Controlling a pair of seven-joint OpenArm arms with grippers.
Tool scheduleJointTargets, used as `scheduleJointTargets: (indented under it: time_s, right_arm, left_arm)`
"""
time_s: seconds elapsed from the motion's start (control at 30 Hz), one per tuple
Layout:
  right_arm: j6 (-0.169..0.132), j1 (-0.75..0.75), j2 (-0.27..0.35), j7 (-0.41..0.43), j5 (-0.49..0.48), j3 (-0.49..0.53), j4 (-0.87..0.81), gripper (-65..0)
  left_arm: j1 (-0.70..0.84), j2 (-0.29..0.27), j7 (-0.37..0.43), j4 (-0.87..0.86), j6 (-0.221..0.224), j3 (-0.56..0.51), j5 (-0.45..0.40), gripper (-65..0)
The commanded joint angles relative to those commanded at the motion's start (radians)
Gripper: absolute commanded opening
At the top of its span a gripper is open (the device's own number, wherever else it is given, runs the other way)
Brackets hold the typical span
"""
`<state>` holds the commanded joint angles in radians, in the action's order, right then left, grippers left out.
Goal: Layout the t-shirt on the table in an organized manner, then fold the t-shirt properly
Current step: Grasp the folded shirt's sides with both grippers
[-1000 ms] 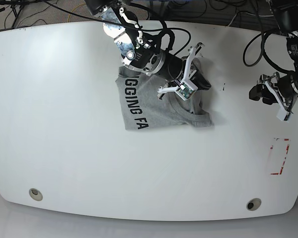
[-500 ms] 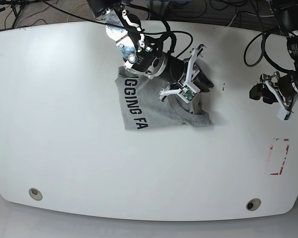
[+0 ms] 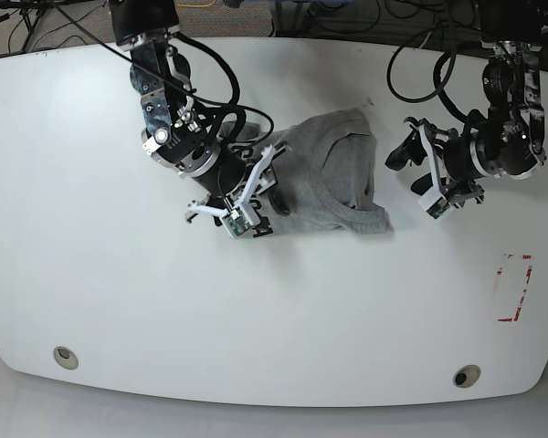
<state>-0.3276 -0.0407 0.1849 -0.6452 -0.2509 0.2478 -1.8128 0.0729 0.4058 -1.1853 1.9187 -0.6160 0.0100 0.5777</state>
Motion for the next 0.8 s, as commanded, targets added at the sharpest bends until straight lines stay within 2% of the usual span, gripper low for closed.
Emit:
scheduleJointTargets:
  time_s: [0.13,0.27,0.33,0.47,0.57,0.6,0.67,0.8]
  right_arm:
    - [0.0,-0.057,0.0,0.002,0.0,0.003,0.086,-55.5]
    - [0.0,-0.129,0.0,0.025,0.002,0.003,0.173,-56.1]
    - [0.0,-0.157,0.0,0.046,0.005,0.003,0.218,-56.1]
    - [-0.002,-0.21,0.006,0.094,0.008,0.003,0.315,-56.1]
    - [-0.034,-0.221,0.008,0.117,0.011,0.0,0.368,-56.1]
    - [-0.06,-0.222,0.008,0.13,0.011,-0.002,0.396,-56.1]
    - [-0.084,-0.227,0.008,0.147,0.011,-0.002,0.428,-56.1]
    - [-0.103,-0.212,0.006,0.175,0.011,-0.003,0.471,-56.3]
  left_arm:
    - [-0.012,-0.026,0.092,-0.002,0.0,-0.114,-0.094,-29.2]
    - [-0.011,-0.041,0.175,-0.003,0.005,-0.207,-0.189,-29.2]
    - [-0.011,-0.054,0.193,-0.005,0.005,-0.244,-0.221,-29.2]
    - [-0.006,-0.124,0.201,-0.005,0.005,-0.284,-0.292,-29.2]
    - [0.014,-0.158,0.201,-0.012,0.005,-0.292,-0.338,-29.2]
    - [0.018,-0.173,0.201,-0.018,0.005,-0.295,-0.362,-29.2]
    - [0.02,-0.192,0.201,-0.029,0.005,-0.293,-0.393,-29.2]
    - [0.023,-0.203,0.201,-0.057,0.003,-0.293,-0.451,-29.2]
